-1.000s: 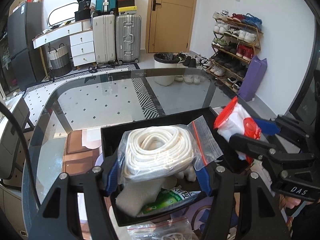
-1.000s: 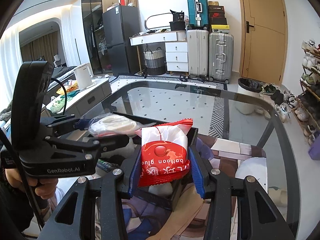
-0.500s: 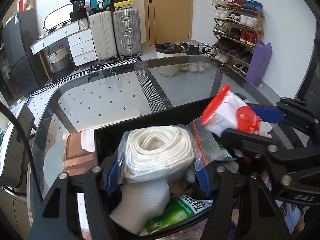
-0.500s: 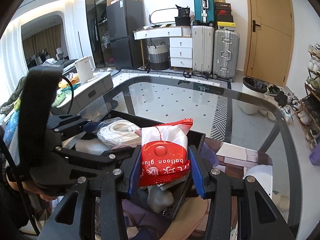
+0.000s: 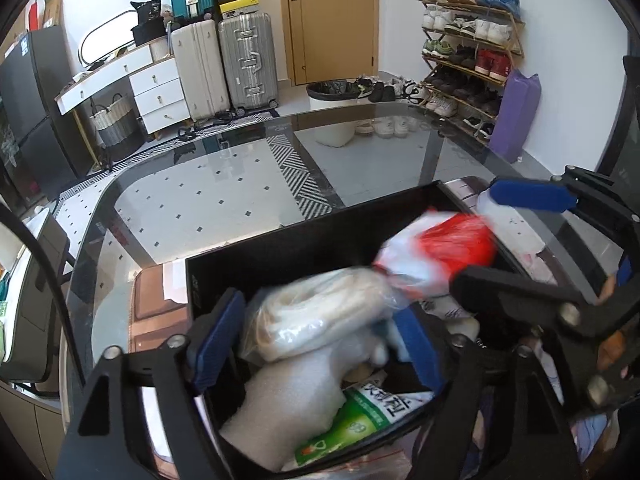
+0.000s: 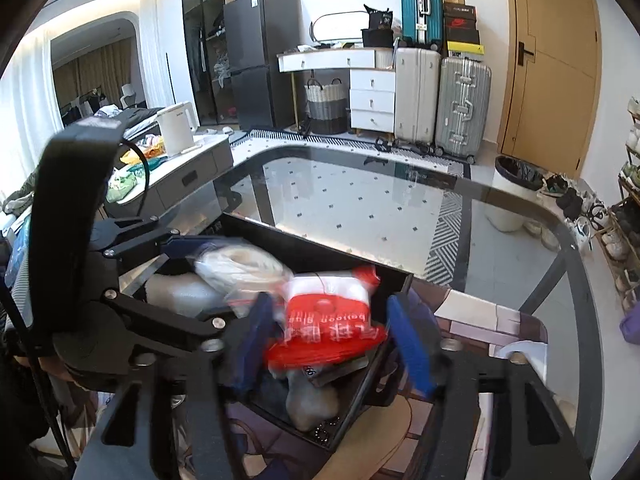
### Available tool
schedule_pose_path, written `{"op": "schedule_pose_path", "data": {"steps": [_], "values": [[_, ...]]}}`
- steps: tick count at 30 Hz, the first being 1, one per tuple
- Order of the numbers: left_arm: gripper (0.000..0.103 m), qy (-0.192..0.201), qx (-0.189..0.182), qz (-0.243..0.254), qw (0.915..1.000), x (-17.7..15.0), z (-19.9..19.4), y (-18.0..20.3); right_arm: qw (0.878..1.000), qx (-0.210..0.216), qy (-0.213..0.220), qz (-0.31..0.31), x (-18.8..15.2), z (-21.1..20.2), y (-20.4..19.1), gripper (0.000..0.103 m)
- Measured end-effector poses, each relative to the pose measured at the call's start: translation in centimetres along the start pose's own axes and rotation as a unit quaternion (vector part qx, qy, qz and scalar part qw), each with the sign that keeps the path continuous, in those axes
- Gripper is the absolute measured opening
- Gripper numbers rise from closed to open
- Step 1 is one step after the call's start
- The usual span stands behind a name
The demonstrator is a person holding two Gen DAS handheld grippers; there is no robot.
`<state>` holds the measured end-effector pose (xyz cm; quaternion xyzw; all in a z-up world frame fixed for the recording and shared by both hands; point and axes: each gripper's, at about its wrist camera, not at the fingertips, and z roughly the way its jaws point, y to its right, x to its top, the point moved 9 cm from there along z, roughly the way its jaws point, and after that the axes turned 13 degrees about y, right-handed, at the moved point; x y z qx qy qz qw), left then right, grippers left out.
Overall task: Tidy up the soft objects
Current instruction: 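Open the left tool over the box while the right tool releases the red bag inside, then withdraw both tools from the box back toward the remaining items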
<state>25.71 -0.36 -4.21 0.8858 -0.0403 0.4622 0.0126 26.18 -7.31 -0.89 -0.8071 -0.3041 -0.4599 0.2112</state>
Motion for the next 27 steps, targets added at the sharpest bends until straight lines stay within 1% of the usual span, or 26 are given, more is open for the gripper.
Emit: {"op": "schedule_pose_path", "data": {"steps": [1,2,4,5,7,12,15,17,21,23,26,27], "values": [[0.088,0.003,-0.002,-0.003,1.0000,0.0,-0.2,0.0,1.000,0.000,0.004,0.002,0.1,-0.3,0.1,0.087],[0.094,0.006,0.000,-0.007,1.0000,0.1,-0.6,0.0,1.000,0.000,0.009,0.004,0.1,-0.7,0.3,0.091],[0.102,0.014,-0.008,-0.008,0.9998,0.1,-1.1,0.3,1.000,-0.002,0.014,0.014,0.0,-1.4,0.5,0.095],[0.103,0.015,-0.010,-0.008,0.9998,0.2,-1.2,0.3,1.000,-0.004,0.018,0.019,-0.1,-1.8,0.6,0.100],[0.103,0.021,-0.009,-0.010,0.9997,0.4,-1.8,0.2,0.999,-0.005,0.026,0.029,-0.2,-2.6,0.9,0.102],[0.103,0.051,-0.019,-0.037,0.9978,1.5,-4.8,-0.5,0.999,-0.008,0.025,0.045,-1.6,-4.7,1.3,0.102],[0.103,0.069,-0.008,-0.049,0.9964,1.7,-6.7,-1.4,0.998,-0.007,0.027,0.051,-2.5,-6.1,1.1,0.102],[0.103,0.072,-0.003,-0.051,0.9961,1.3,-7.7,-1.7,0.998,-0.005,0.029,0.063,-2.8,-7.1,0.8,0.102],[0.103,0.083,0.014,-0.065,0.9943,0.3,-9.5,-2.5,0.997,-0.007,0.038,0.069,-3.3,-8.8,0.2,0.102],[0.103,0.086,0.016,-0.066,0.9939,-0.4,-10.2,-2.6,0.997,-0.004,0.036,0.068,-3.6,-9.6,-0.3,0.102],[0.103,0.084,0.026,-0.073,0.9935,-1.6,-11.0,-2.9,0.997,-0.007,0.036,0.067,-4.2,-10.8,-1.1,0.102],[0.103,0.084,0.024,-0.071,0.9937,-2.0,-11.3,-2.8,0.997,-0.008,0.032,0.068,-4.4,-10.9,-1.3,0.102]]}}
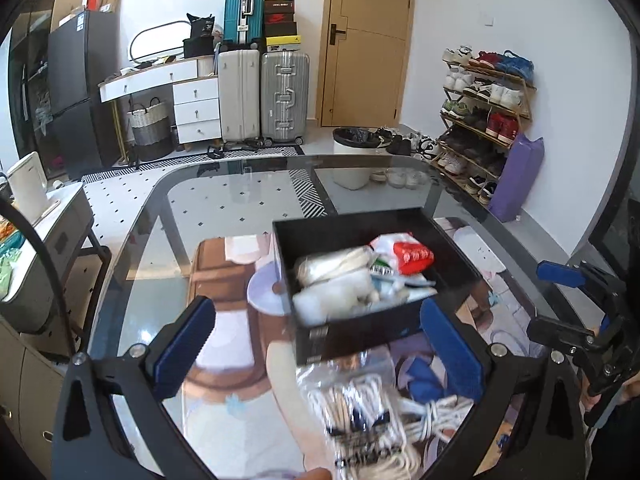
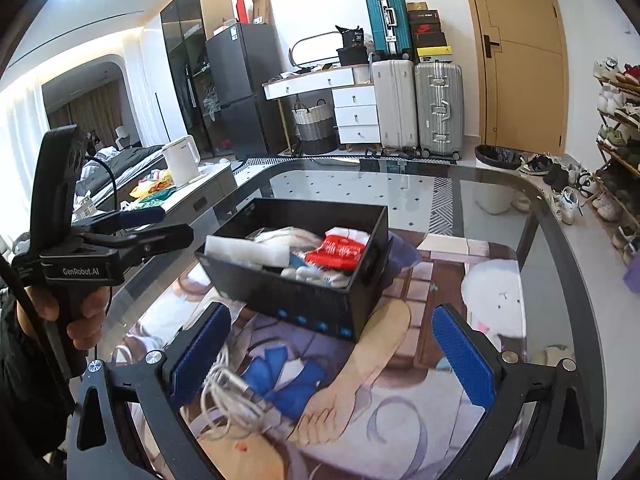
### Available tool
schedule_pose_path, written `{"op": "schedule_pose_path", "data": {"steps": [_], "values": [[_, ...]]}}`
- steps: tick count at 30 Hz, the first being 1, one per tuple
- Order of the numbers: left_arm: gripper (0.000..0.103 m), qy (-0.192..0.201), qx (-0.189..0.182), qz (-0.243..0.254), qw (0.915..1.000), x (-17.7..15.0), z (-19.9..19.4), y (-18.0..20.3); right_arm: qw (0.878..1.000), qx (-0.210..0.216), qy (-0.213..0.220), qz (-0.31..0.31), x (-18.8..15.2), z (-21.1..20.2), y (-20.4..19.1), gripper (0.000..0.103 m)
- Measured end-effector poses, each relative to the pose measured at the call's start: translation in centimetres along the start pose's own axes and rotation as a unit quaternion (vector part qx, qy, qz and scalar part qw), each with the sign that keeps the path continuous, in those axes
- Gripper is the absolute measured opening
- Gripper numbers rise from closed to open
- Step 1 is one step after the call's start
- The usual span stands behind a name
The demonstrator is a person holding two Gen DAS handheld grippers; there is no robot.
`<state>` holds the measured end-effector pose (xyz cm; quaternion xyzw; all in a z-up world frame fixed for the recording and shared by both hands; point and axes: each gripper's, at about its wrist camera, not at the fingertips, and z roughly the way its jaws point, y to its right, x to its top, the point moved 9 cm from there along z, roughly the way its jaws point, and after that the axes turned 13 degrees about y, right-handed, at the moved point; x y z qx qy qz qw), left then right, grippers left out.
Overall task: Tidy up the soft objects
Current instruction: 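Withdraw both tools from the box back toward the remaining items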
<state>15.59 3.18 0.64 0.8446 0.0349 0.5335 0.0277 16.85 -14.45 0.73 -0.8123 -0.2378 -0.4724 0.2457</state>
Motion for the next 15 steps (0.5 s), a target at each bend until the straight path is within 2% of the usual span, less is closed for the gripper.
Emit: {"op": "schedule_pose_path", "data": {"steps": [4,8,15], "values": [[0.103,-0.001,0.007,0.001,1.0000,-1.3,-1.2,0.0,1.000,0.000,-0.008,-0.003,-1.3,-0.7,-1.1,0.102],[0.103,-0.007,-0.005,-0.003,1.0000,-2.4,-2.2,0.7,1.000,0.010,-0.016,0.001,-2.4,-0.8,-2.1,0.102],[0.103,-0.015,-0.006,0.008,0.9998,-3.7,-2.2,1.2,0.999,0.028,-0.034,-0.002,-4.0,-0.2,-3.9,0.102]]}}
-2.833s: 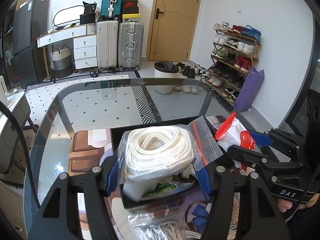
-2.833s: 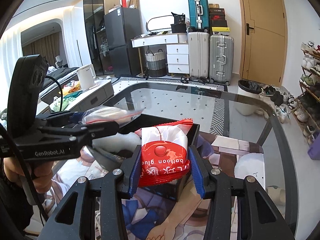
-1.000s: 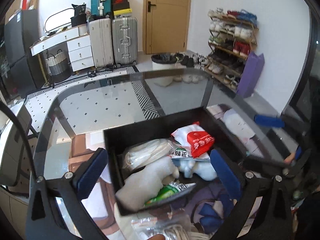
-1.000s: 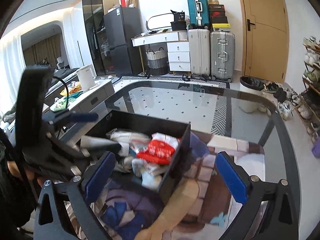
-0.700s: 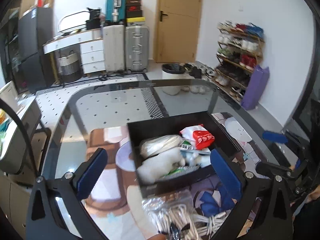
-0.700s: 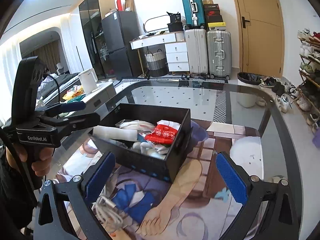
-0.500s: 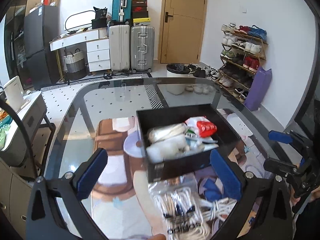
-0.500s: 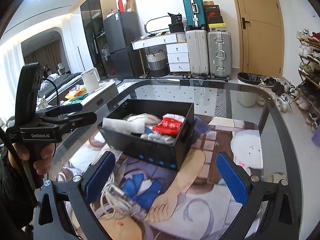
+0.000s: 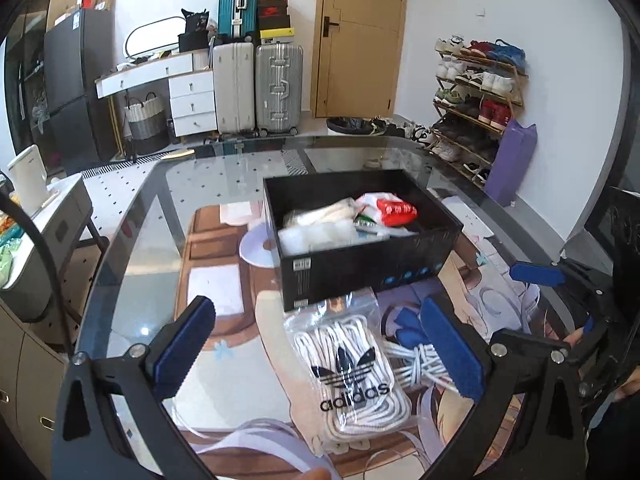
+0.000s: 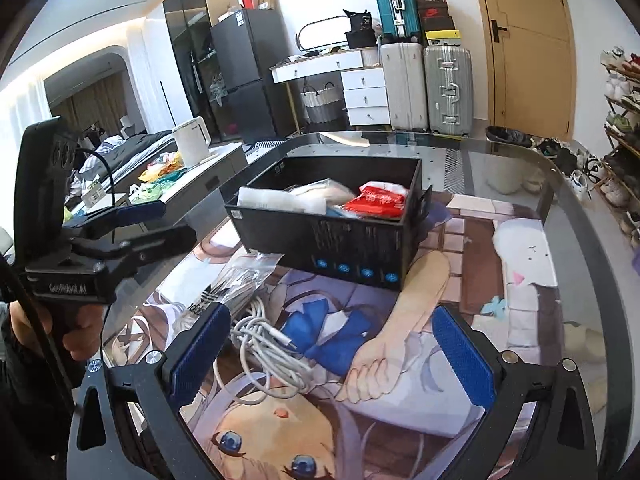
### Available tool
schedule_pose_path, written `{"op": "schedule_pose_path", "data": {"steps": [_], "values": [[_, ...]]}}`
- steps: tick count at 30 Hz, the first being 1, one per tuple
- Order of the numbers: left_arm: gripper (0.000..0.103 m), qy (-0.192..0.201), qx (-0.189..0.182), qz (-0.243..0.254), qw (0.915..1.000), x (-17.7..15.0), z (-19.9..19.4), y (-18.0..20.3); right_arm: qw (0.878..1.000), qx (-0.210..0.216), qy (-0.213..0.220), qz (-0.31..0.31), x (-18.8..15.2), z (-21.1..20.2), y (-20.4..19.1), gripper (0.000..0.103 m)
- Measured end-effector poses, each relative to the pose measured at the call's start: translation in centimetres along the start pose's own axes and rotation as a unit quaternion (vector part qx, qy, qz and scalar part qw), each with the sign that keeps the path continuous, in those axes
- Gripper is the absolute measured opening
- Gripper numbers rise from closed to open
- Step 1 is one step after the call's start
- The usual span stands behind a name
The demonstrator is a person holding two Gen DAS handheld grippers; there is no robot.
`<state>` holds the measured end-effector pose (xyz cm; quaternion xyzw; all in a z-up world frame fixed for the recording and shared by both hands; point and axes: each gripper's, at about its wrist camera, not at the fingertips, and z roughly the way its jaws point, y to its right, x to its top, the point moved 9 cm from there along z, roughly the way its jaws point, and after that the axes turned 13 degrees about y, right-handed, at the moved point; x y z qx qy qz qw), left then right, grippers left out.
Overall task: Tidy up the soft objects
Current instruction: 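Withdraw both tools from the box back toward the remaining items, then move the left tool toward the adidas bag while the right tool approaches the white cable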
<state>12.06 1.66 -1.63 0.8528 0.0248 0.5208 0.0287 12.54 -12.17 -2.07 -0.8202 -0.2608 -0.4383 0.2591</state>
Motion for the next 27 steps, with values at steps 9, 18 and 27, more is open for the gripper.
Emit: {"op": "schedule_pose_path", "data": {"steps": [9,18,27], "values": [[0.103,-0.011,0.008,-0.013,0.9998,-1.4,-0.1,-2.0,1.000,-0.002,-0.018,-0.013,-0.7,0.1,0.2,0.102],[0.103,-0.030,0.013,-0.023,0.9992,-2.4,0.5,-3.1,0.998,0.027,-0.046,-0.036,-2.4,0.7,-1.8,0.102],[0.103,-0.041,0.011,-0.022,0.9988,-3.0,1.0,-3.0,0.995,0.020,-0.084,-0.048,-4.7,3.0,-2.9,0.102]]}}
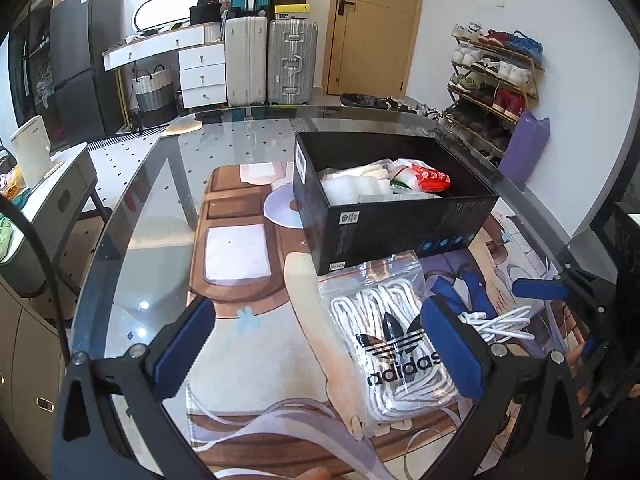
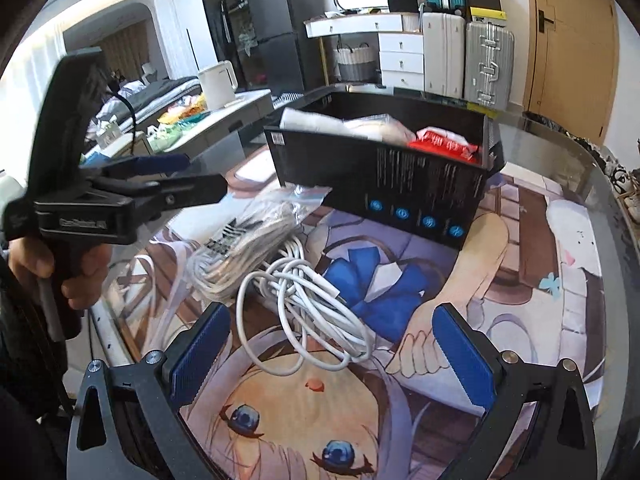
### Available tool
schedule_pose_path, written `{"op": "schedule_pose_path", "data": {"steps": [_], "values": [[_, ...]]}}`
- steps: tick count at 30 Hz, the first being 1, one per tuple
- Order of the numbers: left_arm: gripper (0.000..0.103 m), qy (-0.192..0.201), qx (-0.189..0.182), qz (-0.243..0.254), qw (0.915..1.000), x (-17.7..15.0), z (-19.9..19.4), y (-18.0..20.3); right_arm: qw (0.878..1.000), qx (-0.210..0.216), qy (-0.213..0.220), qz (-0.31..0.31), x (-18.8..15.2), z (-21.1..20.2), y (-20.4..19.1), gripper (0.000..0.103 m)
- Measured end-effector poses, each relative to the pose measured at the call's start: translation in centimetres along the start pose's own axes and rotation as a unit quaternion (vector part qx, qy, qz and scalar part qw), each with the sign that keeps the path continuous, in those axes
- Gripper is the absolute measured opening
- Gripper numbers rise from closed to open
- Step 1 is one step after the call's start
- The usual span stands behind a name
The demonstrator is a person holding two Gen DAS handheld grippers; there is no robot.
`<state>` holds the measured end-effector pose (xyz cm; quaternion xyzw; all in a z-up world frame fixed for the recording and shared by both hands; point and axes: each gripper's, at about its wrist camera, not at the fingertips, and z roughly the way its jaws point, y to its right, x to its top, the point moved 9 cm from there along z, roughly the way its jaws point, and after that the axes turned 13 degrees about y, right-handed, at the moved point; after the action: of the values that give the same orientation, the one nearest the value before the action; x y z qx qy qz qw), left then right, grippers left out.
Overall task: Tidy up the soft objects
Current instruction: 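Move the left tool toward the adidas bag while the right tool approaches the white cable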
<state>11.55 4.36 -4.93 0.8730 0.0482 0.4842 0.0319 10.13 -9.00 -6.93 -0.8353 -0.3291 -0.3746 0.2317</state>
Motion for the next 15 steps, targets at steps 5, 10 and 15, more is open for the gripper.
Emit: {"op": "schedule_pose_path", "data": {"steps": [5,10,15], "values": [[0.103,-0.010,-0.001,0.007,0.9999,-0.5,0.4,0.3,0.999,-0.029,-0.011,0.012,-0.4,0.7,1.5,0.102],[0.103,-0.017,-0.006,0.006,0.9998,-0.8,0.6,0.5,0.997,-0.068,-0.009,0.040,-0.4,0.5,4.5,0.102],[0.103,-0.029,-0.018,0.002,0.9994,-1.3,0.8,1.1,0.995,-0.079,-0.005,0.061,0.0,0.2,6.2,0.102]]}}
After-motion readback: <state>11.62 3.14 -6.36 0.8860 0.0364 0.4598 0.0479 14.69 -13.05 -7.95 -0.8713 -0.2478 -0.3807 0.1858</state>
